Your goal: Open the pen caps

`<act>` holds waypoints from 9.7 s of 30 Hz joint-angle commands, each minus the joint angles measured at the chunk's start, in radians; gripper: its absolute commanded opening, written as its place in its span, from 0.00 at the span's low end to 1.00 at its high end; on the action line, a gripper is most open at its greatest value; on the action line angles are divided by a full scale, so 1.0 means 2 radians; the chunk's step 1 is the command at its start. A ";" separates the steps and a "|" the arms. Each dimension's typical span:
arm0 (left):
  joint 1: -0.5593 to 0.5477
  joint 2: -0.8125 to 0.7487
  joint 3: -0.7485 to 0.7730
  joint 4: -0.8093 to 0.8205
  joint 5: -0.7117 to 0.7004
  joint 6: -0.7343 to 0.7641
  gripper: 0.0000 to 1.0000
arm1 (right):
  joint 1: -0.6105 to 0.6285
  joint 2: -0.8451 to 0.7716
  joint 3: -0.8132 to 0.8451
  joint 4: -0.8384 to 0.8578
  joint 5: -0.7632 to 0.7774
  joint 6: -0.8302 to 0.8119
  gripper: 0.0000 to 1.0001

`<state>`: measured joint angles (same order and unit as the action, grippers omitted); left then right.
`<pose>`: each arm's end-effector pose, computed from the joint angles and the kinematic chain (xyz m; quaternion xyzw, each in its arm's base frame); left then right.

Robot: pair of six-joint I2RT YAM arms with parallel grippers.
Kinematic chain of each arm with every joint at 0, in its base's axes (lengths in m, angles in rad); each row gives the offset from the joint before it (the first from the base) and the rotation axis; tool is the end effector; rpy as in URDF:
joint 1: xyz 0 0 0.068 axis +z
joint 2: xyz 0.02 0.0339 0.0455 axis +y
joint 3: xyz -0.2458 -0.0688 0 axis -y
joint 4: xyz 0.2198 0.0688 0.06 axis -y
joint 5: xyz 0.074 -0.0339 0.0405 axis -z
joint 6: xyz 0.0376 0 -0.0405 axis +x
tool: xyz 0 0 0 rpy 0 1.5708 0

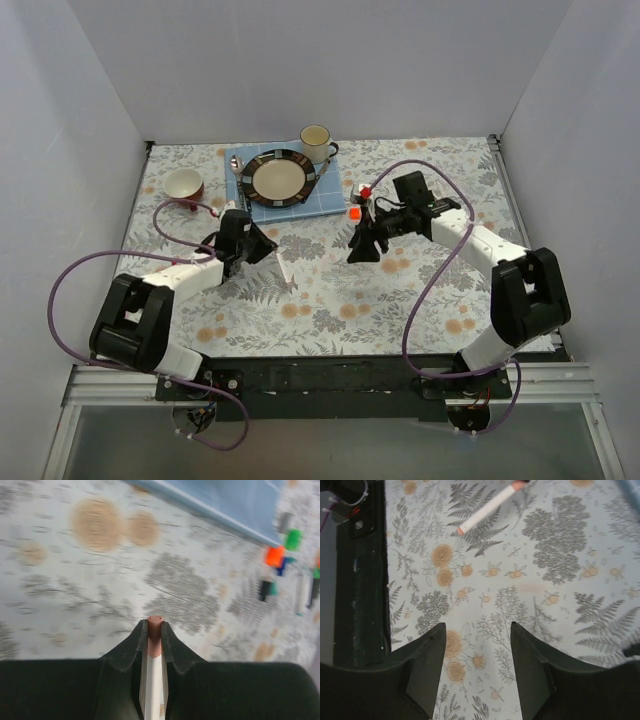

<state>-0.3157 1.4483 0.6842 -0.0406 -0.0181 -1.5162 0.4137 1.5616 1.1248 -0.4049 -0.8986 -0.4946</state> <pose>0.2545 -0.0824 0.1683 -0.5267 0.7635 -0.2913 0.2343 0.2694 0.1504 0.2480 -0.5083 0.6883 0.3925 0.3373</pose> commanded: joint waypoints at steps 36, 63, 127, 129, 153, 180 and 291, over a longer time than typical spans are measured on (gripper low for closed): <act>-0.215 0.057 -0.008 0.384 -0.029 -0.073 0.40 | 0.025 0.072 -0.094 0.288 -0.039 0.357 0.01; -0.215 0.080 -0.003 0.397 0.026 -0.050 0.29 | 0.025 0.067 -0.082 0.255 -0.029 0.303 0.01; -0.175 0.327 0.379 -0.040 0.029 0.047 0.12 | -0.150 0.054 0.010 0.044 0.201 0.056 0.01; -0.175 0.337 0.388 -0.045 0.031 0.049 0.25 | -0.151 0.062 0.013 0.043 0.215 0.056 0.01; -0.126 -0.007 0.307 -0.117 0.008 0.183 0.98 | -0.091 0.169 0.083 0.030 0.466 0.000 0.31; 0.072 -0.119 0.050 -0.191 -0.158 0.058 0.78 | -0.096 -0.021 -0.002 0.007 0.019 0.006 0.41; -0.285 -0.003 0.007 0.355 -0.058 0.029 0.25 | -0.004 -0.071 -0.137 0.279 -0.072 0.249 0.01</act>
<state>-0.8845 1.4399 0.6548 0.6796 -0.1883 -1.4712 0.4053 1.4502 0.8043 0.1715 -1.0344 0.0467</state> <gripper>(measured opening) 0.267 0.049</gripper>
